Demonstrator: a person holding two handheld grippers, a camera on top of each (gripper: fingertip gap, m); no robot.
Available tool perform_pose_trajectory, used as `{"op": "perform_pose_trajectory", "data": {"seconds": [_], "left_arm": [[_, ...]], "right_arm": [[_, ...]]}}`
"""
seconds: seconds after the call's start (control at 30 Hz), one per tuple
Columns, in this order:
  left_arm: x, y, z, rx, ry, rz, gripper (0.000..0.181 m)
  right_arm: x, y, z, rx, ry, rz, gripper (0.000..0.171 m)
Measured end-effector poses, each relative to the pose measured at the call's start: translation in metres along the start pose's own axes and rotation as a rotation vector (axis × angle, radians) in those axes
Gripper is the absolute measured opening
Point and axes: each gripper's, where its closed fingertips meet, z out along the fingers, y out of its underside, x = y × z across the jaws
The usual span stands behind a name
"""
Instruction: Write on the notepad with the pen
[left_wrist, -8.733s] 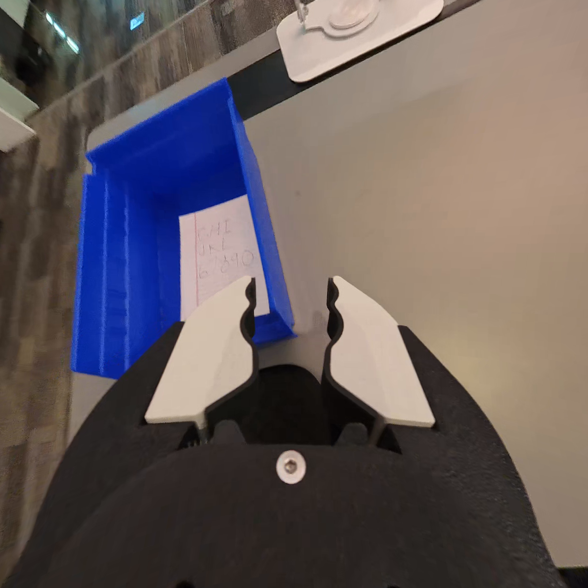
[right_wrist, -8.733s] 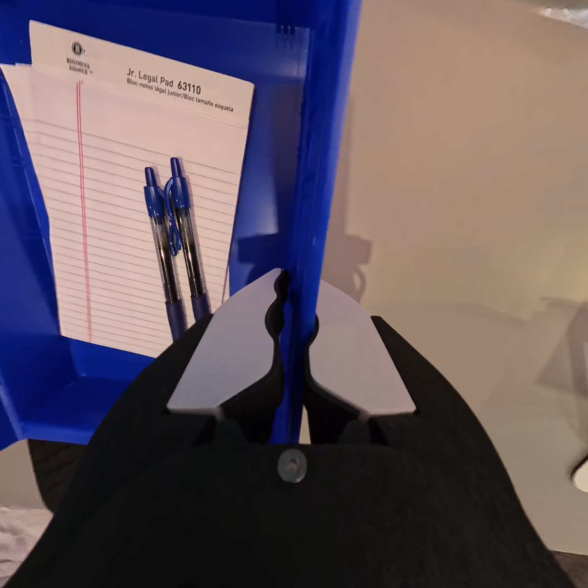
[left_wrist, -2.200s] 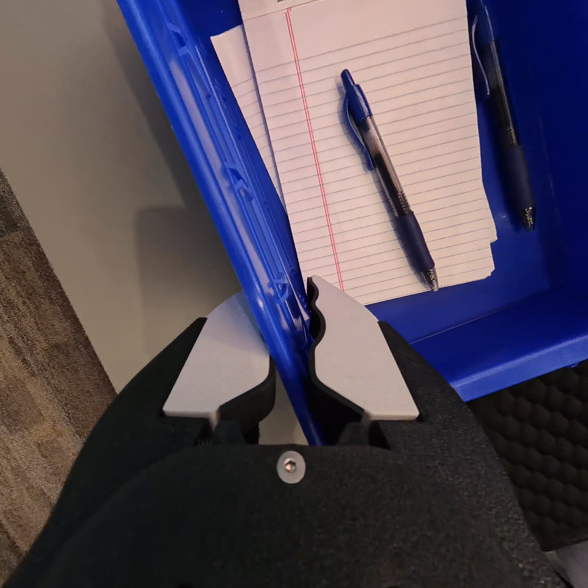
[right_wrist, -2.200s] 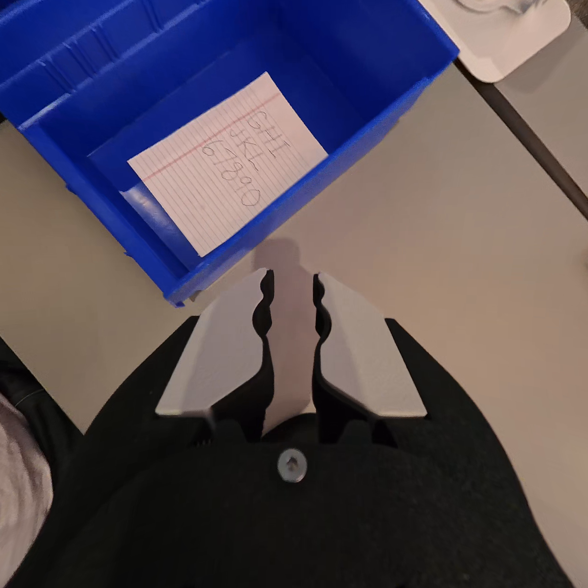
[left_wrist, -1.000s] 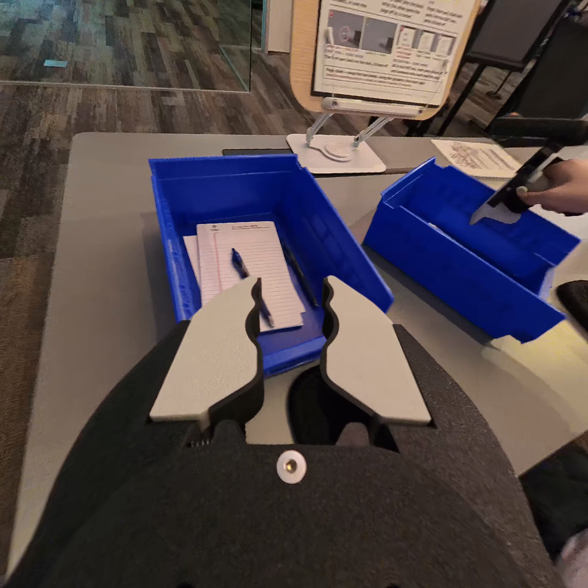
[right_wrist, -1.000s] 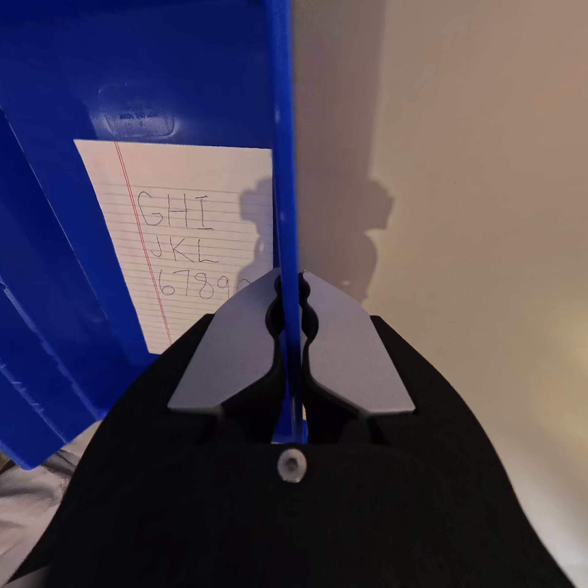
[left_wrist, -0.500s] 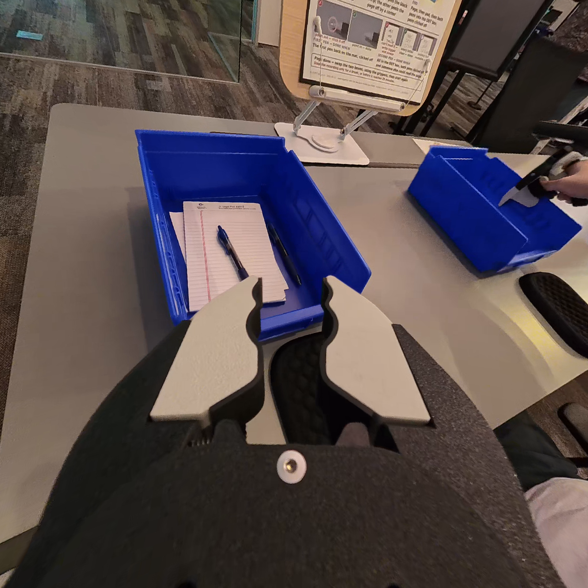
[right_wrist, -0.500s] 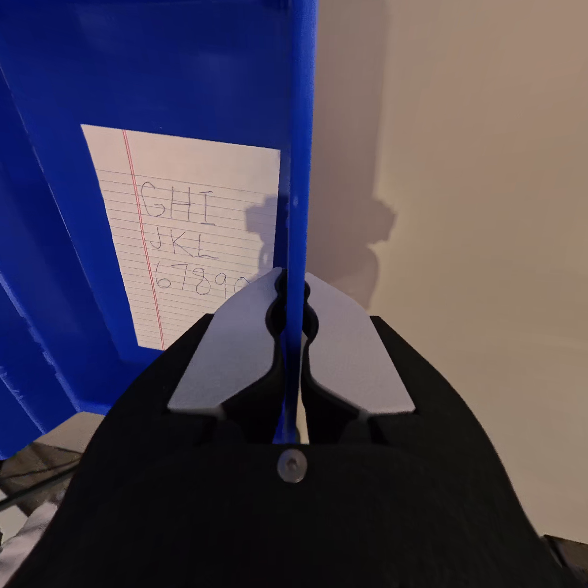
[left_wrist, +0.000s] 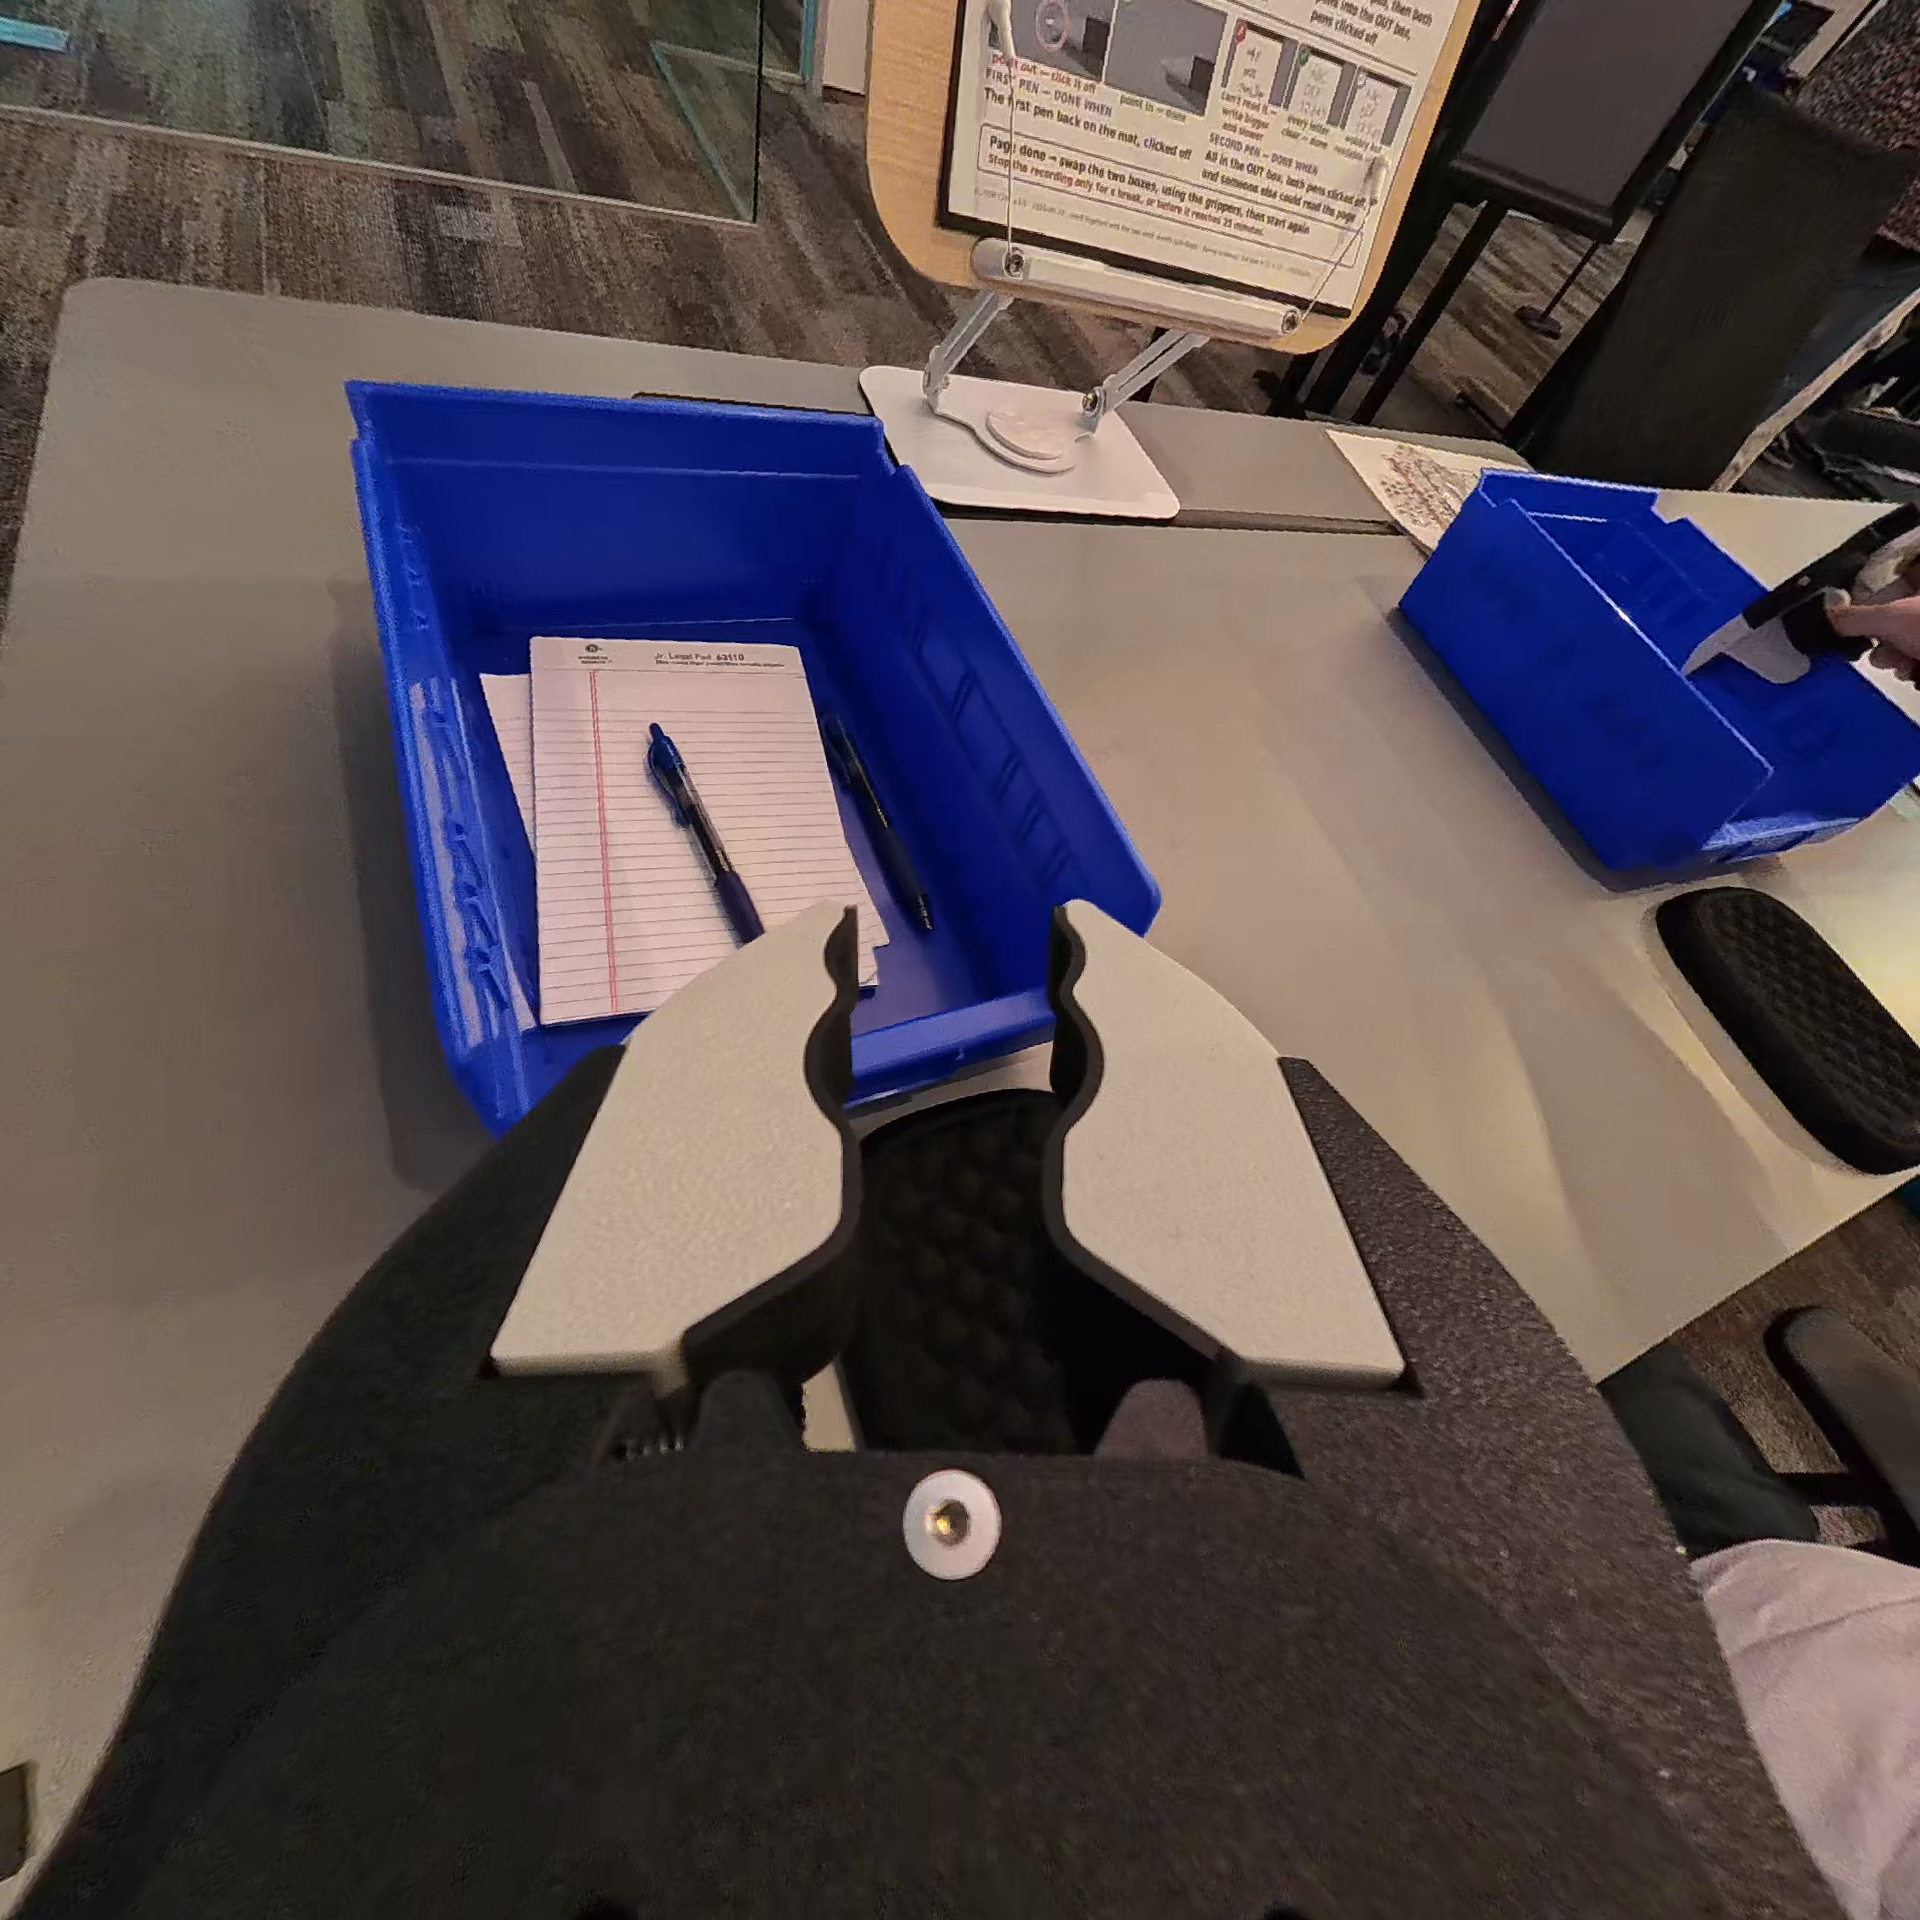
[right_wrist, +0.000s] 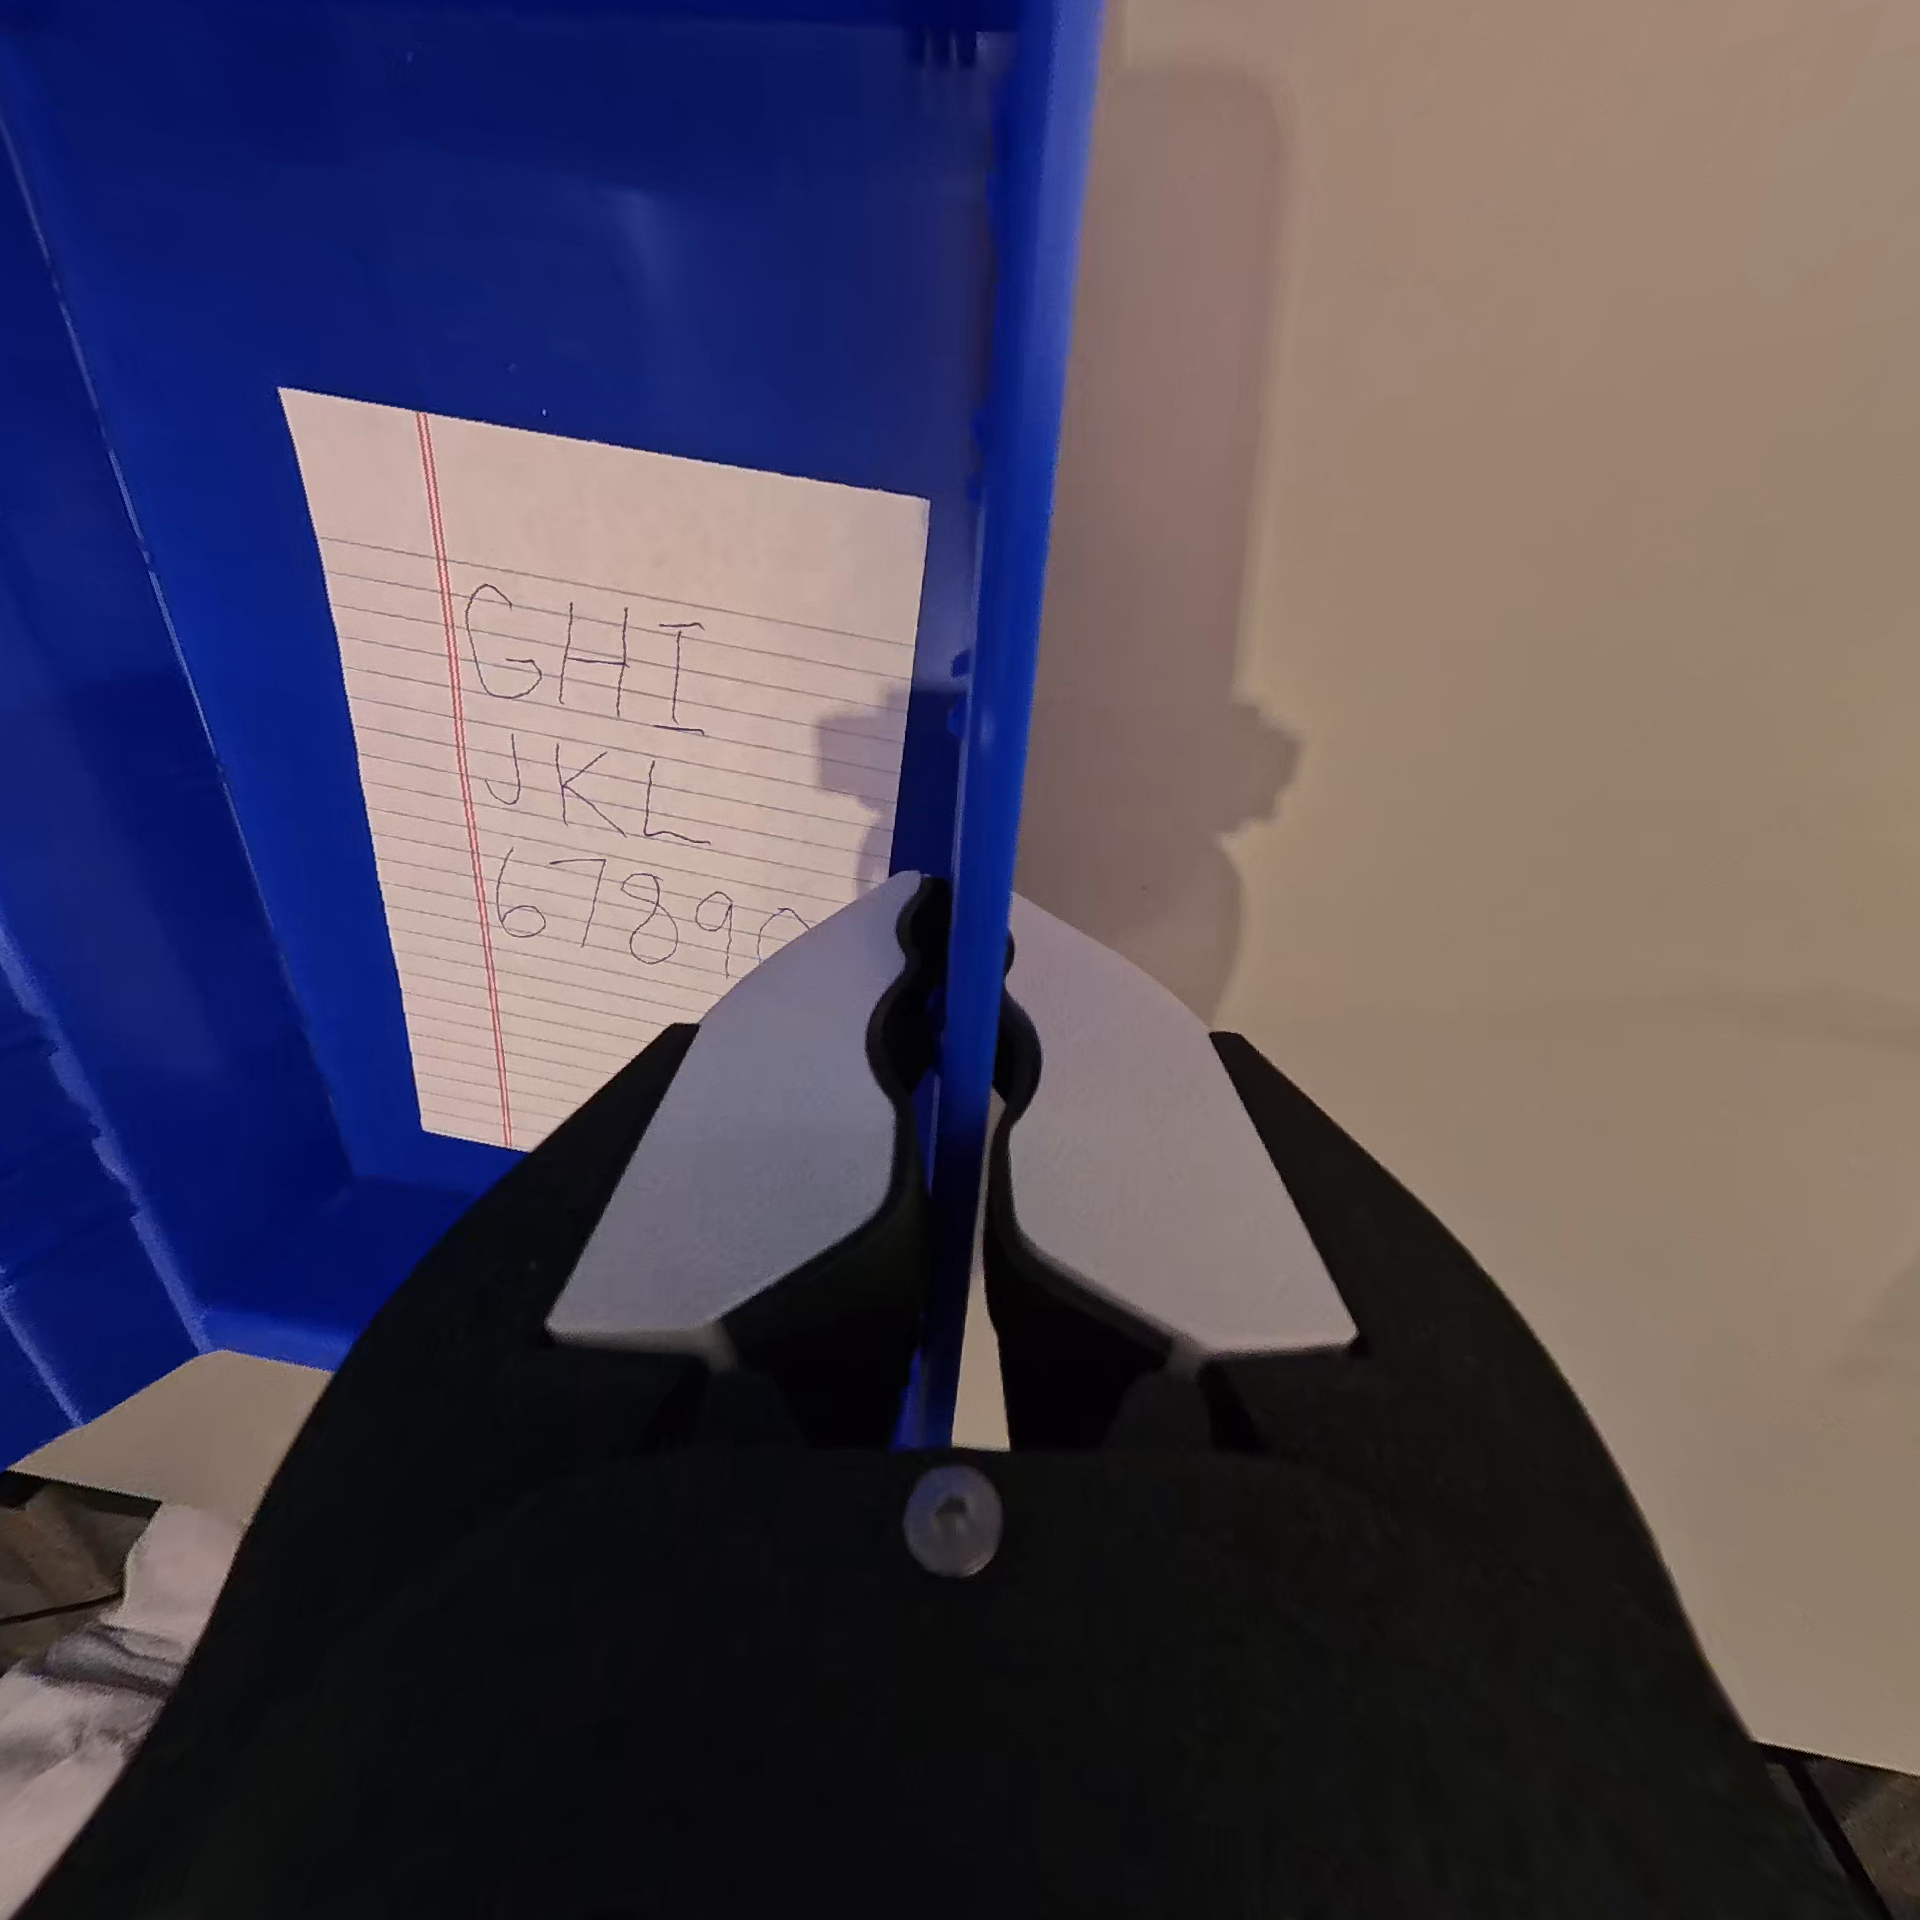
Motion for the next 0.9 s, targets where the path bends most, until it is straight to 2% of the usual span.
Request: {"op": "perform_pose_trajectory", "data": {"seconds": [0.4, 0.57, 0.67, 0.77, 0.83, 0.9], "left_arm": [[0.020, -0.011, 0.015, -0.007, 0.015, 0.024, 0.034], [0.022, -0.014, 0.013, 0.001, 0.007, 0.033, 0.036], [0.021, -0.019, 0.008, 0.017, -0.012, 0.059, 0.039], [0.027, -0.024, 0.008, 0.028, -0.020, 0.125, 0.039], [0.029, -0.019, 0.016, -0.009, -0.052, 0.189, 0.040], [0.023, -0.011, 0.029, -0.068, -0.120, 0.241, 0.041]], "right_arm": [[0.001, 0.000, 0.000, 0.018, 0.026, -0.042, 0.006], [0.001, -0.004, -0.002, 0.100, 0.028, -0.054, 0.008], [0.002, -0.024, -0.031, 0.304, 0.126, -0.118, 0.019], [-0.006, -0.051, -0.098, 0.652, 0.248, -0.180, 0.019], [-0.033, -0.060, -0.148, 0.881, 0.238, -0.246, 0.019], [-0.077, -0.061, -0.187, 1.062, 0.135, -0.353, 0.025]]}}
